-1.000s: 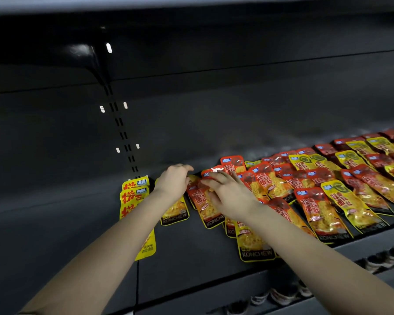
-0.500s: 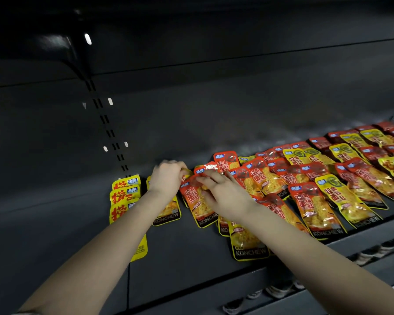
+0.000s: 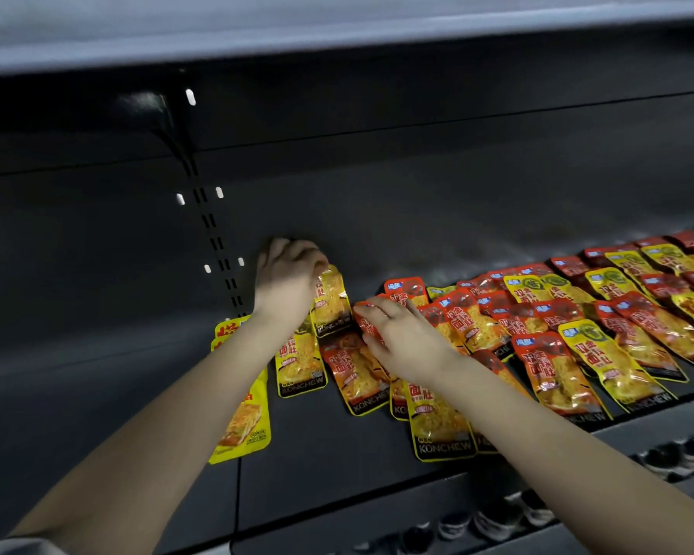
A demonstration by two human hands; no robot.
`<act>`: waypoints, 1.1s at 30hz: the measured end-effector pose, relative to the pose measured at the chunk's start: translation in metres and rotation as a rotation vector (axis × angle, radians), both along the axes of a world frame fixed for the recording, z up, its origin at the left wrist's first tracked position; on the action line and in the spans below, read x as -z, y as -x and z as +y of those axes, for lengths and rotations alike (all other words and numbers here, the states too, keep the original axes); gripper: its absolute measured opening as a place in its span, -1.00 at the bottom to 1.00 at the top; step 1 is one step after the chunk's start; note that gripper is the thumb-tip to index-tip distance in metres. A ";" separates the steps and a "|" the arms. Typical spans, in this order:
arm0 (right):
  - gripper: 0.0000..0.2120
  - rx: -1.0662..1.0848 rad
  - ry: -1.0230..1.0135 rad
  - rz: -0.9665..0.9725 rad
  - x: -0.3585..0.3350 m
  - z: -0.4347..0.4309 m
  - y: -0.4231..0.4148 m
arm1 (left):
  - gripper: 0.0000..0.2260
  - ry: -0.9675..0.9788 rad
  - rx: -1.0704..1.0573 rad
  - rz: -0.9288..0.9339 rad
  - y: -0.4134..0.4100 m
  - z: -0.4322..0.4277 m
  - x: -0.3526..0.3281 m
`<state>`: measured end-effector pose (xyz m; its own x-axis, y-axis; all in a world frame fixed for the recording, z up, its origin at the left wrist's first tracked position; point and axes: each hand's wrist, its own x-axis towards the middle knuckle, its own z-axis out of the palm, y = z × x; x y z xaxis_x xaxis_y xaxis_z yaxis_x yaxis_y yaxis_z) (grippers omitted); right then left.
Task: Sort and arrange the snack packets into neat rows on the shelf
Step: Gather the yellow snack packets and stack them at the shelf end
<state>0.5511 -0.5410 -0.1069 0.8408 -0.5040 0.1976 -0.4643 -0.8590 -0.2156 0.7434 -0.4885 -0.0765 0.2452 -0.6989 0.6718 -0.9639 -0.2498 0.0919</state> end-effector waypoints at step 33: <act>-0.43 -0.150 -0.063 -0.153 0.018 0.099 -0.008 | -0.86 -0.129 0.044 0.395 0.030 0.108 0.036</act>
<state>0.5594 -0.4416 -0.1253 0.8700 -0.3906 0.3009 -0.2896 -0.8987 -0.3294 0.7134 -0.3806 -0.1128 0.4345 -0.7869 0.4383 -0.8708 -0.2426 0.4277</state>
